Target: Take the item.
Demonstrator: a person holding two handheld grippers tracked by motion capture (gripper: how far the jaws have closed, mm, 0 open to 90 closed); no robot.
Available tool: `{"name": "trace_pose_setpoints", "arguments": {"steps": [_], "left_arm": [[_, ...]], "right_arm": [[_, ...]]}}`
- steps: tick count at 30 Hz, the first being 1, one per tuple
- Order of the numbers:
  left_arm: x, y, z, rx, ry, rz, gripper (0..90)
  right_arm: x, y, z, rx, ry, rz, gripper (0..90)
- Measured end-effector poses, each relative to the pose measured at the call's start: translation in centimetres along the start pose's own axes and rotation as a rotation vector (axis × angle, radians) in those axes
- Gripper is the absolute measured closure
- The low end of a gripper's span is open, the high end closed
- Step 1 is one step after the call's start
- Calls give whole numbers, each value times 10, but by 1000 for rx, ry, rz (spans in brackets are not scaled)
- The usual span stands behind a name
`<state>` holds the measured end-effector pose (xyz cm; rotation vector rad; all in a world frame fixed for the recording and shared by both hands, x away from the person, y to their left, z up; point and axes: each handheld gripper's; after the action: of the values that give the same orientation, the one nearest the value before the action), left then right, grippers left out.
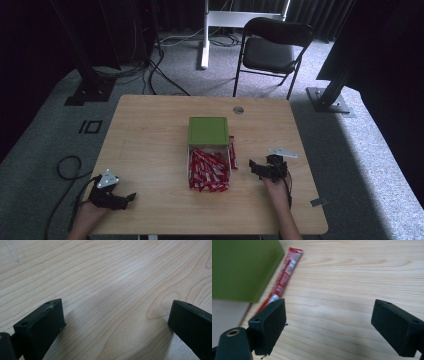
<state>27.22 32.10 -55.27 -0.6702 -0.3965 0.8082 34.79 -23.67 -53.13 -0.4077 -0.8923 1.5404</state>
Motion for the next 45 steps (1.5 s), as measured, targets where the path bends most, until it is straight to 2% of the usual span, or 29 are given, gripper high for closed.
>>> {"name": "trace_pose_setpoints", "arguments": {"steps": [4, 6, 11, 22, 26, 31, 33, 42, 45], "left_arm": [[0, 0, 0, 0, 0, 0, 15], [0, 0, 0, -1, 0, 0, 15], [0, 0, 0, -1, 0, 0, 15], [0, 0, 0, 0, 0, 0, 15], [0, 0, 0, 0, 0, 0, 15], [0, 0, 0, 0, 0, 0, 15], [0, 0, 0, -1, 0, 0, 15], [0, 0, 0, -1, 0, 0, 15], [0, 0, 0, -1, 0, 0, 15]], "right_arm": [[-8, 5, 5, -4, 7, 13, 133], [-11, 8, 8, -21, 29, 19, 133], [-17, 12, 15, -47, 48, 37, 128], [-32, 24, 27, -77, 71, 11, 126], [-36, 29, 30, -74, 86, 35, 125], [-42, 35, 37, -80, 101, 26, 121], [-46, 38, 41, -78, 125, 23, 121], [-58, 50, 52, -87, 161, -38, 121], [-61, 54, 55, -83, 180, -39, 121]]}}
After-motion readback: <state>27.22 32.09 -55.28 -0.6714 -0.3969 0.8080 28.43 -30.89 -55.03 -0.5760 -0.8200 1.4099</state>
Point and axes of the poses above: each handheld gripper's, and its own axes: z roughly backward along the jaws, y roughly out of its underside, x roughly to its left, and after that the axes turned 5 degrees about -z, right-handed
